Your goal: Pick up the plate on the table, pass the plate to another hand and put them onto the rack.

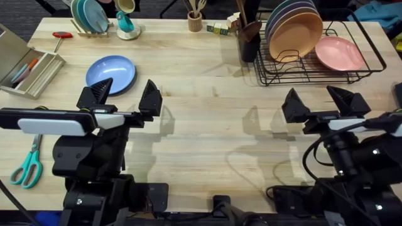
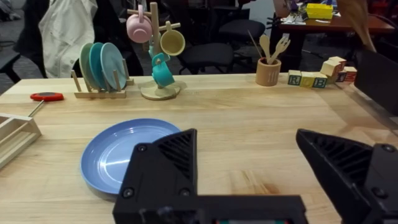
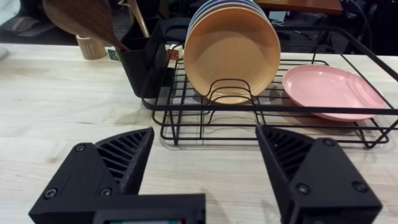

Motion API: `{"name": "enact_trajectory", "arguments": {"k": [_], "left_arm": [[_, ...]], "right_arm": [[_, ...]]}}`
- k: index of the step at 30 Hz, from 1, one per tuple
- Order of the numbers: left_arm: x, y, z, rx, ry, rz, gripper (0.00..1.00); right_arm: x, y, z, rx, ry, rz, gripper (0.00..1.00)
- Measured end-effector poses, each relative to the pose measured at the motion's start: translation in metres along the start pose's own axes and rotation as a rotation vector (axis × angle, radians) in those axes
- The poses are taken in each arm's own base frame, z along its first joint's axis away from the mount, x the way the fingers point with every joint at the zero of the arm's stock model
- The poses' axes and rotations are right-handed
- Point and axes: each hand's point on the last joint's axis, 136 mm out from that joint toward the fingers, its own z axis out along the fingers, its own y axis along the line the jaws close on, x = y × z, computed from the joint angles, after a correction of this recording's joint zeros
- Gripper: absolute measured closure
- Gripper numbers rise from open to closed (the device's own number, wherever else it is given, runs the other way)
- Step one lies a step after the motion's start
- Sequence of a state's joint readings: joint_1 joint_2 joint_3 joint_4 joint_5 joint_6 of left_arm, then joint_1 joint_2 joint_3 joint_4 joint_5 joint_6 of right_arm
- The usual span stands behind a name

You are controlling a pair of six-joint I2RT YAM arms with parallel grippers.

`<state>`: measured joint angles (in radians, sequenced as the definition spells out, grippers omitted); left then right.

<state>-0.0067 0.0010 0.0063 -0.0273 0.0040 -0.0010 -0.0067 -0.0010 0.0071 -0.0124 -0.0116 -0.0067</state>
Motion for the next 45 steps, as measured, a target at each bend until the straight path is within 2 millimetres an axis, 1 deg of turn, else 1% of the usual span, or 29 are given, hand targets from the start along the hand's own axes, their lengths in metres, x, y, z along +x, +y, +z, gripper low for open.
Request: {"name": "enact_trajectory", "arguments": {"k": [3, 15, 19, 23, 26, 28, 31, 34, 36, 38, 41, 45], "left_arm": [[0.011, 0.000, 0.000, 0.000, 0.046, 0.001, 0.008], [0.012, 0.000, 0.000, 0.000, 0.050, 0.001, 0.008], [0.014, 0.000, -0.001, 0.002, 0.065, -0.001, 0.008], [0.015, 0.000, -0.011, -0.001, 0.162, -0.008, 0.008], [0.004, 0.001, -0.021, -0.007, 0.215, -0.010, 0.008], [-0.010, 0.003, -0.028, -0.022, 0.241, -0.009, 0.008], [-0.032, 0.007, -0.032, -0.043, 0.276, -0.007, 0.008], [-0.047, 0.009, -0.030, -0.055, 0.333, -0.005, 0.008], [-0.055, 0.009, -0.025, -0.056, 0.386, -0.005, 0.008], [-0.062, 0.009, -0.020, -0.057, 0.445, -0.004, 0.008], [-0.070, 0.009, -0.012, -0.058, 0.549, -0.001, 0.008], [-0.073, 0.010, -0.004, -0.061, 0.719, 0.003, 0.008]], "right_arm": [[0.002, 0.000, 0.000, 0.001, 0.013, 0.001, 0.007], [0.001, 0.000, 0.000, 0.001, 0.007, -0.004, 0.006], [0.002, 0.001, -0.001, -0.004, 0.016, 0.037, 0.007], [0.006, 0.002, -0.007, -0.008, 0.089, 0.085, 0.007], [0.013, 0.003, -0.013, -0.003, 0.188, 0.099, 0.006], [0.006, 0.003, -0.015, -0.003, 0.216, 0.099, 0.007], [-0.019, 0.002, -0.015, -0.003, 0.227, 0.089, 0.007], [-0.044, 0.002, -0.009, -0.006, 0.250, 0.066, 0.006], [-0.058, 0.001, 0.000, -0.008, 0.282, 0.047, 0.006], [-0.068, 0.001, 0.010, -0.010, 0.321, 0.032, 0.007], [-0.080, 0.000, 0.028, -0.013, 0.387, 0.020, 0.006], [-0.090, -0.001, 0.051, -0.015, 0.484, 0.019, 0.006]]}}
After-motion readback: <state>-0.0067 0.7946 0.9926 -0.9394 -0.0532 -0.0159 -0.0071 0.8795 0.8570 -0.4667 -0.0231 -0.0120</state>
